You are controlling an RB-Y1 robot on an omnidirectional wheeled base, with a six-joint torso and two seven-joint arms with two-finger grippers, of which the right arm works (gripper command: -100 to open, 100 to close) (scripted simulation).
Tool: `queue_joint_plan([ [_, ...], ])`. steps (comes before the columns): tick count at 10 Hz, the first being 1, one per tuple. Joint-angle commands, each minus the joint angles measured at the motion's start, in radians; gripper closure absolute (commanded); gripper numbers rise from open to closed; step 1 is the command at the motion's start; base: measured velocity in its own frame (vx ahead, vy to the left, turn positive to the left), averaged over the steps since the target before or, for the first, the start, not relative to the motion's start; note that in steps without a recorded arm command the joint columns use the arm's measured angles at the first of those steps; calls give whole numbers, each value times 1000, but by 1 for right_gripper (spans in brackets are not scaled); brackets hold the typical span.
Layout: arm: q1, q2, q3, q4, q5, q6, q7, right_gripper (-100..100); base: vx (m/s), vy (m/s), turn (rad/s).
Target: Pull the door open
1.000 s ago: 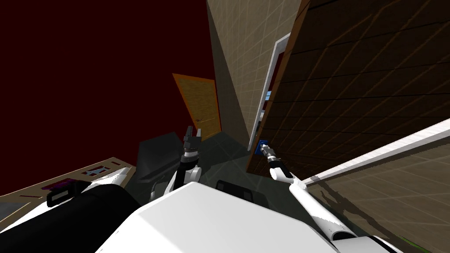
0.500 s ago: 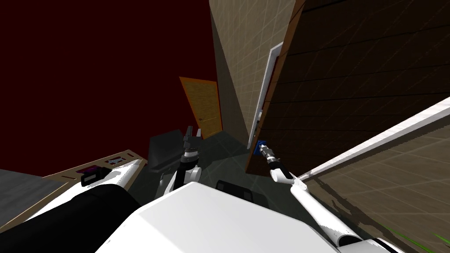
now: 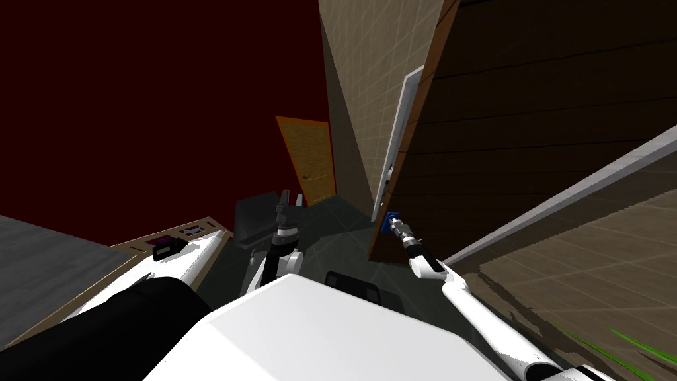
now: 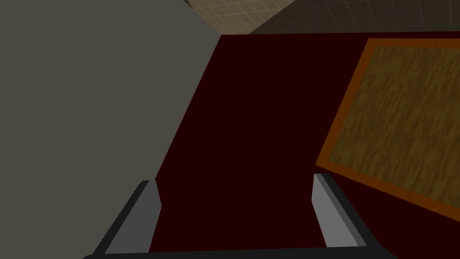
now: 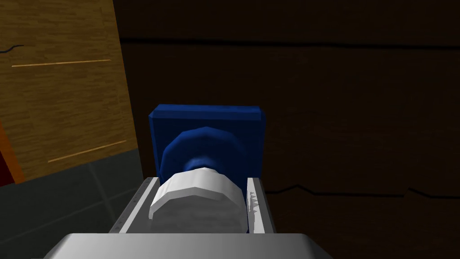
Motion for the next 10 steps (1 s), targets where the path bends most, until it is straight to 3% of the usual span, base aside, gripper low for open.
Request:
queue_joint_plan([
  [1,4,-14,19,-10,5,-12,-19,100,-160,-96,51],
  [5,15,-61,77,-42,20,-41,-73,100,-171,-122,64],
  [6,14,-52,73,-35,19,-33,-64,100,-71,-42,27],
  [10,25,-98,123,-56,32,-74,-110,100,-141,-86,72],
])
